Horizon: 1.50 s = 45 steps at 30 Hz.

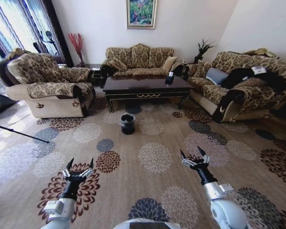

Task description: Move to the front of the table and pick up the trash from the floor, then place it into the trash bin.

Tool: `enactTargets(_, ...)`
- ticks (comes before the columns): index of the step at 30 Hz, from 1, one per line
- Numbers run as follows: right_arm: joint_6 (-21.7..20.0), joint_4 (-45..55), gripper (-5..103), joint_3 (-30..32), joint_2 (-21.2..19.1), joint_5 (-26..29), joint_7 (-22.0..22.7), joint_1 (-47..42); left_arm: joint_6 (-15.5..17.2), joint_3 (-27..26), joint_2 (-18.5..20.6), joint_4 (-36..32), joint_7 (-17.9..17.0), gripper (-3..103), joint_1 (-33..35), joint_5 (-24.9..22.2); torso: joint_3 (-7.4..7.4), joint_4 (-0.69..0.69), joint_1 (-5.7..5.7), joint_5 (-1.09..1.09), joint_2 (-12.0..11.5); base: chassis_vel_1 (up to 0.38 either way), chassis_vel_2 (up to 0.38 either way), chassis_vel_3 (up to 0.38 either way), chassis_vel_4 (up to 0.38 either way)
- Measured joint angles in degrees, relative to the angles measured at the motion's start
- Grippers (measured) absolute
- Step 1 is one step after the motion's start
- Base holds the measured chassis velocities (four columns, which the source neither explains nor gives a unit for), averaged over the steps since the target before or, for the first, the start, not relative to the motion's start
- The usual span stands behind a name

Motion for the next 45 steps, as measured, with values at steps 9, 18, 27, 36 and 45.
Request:
enactTargets(9, 0.0, 0.0, 100, 0.0, 0.0, 0.0, 0.0, 0.0, 0.0, 0.0, 0.0, 0.0, 0.0, 100, 0.0, 0.0, 1.25, 0.00, 0.98, 0.00, 2.2, 0.000, 0.000, 0.000, 0.000)
enactTargets(18, 0.0, 0.0, 100, 0.0, 0.0, 0.0, 0.0, 0.0, 0.0, 0.0, 0.0, 0.0, 0.0, 100, 0.0, 0.0, 2.51, 0.00, 1.96, 0.00, 4.5, 0.000, 0.000, 0.000, 0.000)
enactTargets(27, 0.0, 0.0, 100, 0.0, 0.0, 0.0, 0.0, 0.0, 0.0, 0.0, 0.0, 0.0, 0.0, 100, 0.0, 0.0, 4.03, 0.00, 3.19, 0.00, 7.2, 0.000, 0.000, 0.000, 0.000)
enactTargets(36, 0.0, 0.0, 100, 0.0, 0.0, 0.0, 0.0, 0.0, 0.0, 0.0, 0.0, 0.0, 0.0, 100, 0.0, 0.0, 5.37, 0.00, 4.21, 0.00, 9.6, 0.000, 0.000, 0.000, 0.000)
enactTargets(45, 0.0, 0.0, 100, 0.0, 0.0, 0.0, 0.0, 0.0, 0.0, 0.0, 0.0, 0.0, 0.0, 100, 0.0, 0.0, 6.69, 0.00, 5.27, 0.00, 12.0, 0.000, 0.000, 0.000, 0.000)
